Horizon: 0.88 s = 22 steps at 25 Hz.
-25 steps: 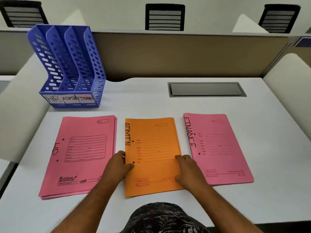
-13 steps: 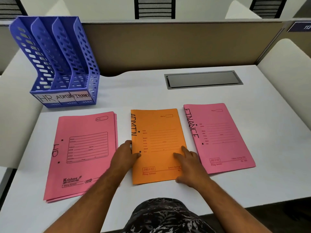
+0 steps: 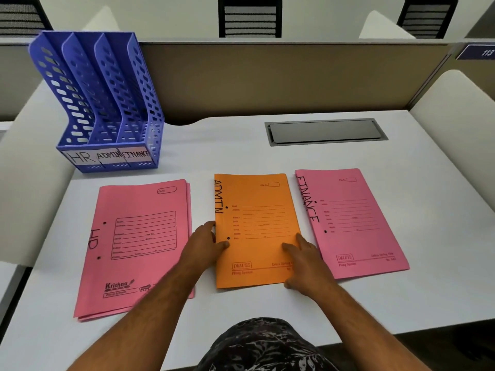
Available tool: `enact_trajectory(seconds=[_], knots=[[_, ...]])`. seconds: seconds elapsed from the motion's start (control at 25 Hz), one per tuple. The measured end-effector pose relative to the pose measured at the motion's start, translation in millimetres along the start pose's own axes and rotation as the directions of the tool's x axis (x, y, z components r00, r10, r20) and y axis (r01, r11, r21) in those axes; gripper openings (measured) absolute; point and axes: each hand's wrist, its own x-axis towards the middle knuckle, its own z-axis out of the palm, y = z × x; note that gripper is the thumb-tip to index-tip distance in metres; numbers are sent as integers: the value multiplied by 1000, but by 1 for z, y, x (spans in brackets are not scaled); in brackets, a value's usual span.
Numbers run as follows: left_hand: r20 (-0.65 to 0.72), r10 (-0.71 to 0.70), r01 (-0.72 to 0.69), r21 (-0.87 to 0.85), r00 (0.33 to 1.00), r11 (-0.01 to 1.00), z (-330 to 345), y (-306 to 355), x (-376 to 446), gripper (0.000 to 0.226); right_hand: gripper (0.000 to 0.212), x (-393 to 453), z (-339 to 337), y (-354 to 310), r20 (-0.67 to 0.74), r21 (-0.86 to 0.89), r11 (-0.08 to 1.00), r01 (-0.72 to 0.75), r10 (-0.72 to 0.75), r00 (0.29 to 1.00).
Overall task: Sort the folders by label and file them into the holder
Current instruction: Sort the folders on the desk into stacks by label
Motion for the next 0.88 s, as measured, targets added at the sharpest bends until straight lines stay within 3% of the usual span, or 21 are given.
enact_trajectory(seconds=[0.12,0.28,0.36,0.44,0.52,0.6,0.72,0.88], knots=[[-136,31,-28,19,990,999,-17,-15,-7,73,85,4,-6,-15,10,46,998,52,-52,999],[-399,61,-66,2,915,998,-68,-50,-21,52,71,16,-19,-68,-64,232,958,170,-160,985],[-542,16,17,55,840,998,-100,-76,-28,49,60,23,-20,-107,-67,311,912,267,-259,964],[-625,-79,186,108,777,977,-126,-104,-35,54,57,26,-17,-148,27,455,851,261,-306,952],[-612,-215,339,93,761,936,-145,-128,-40,61,66,28,-12,-185,152,542,814,207,-338,929],[-558,-309,404,53,770,913,-152,-145,-44,61,79,30,-2,-210,237,516,836,187,-349,907],[-517,-307,376,30,799,926,-152,-161,-45,48,93,24,10,-226,309,517,845,138,-335,890],[-465,-272,311,7,843,951,-152,-165,-39,57,98,14,17,-223,374,575,818,20,-284,883]])
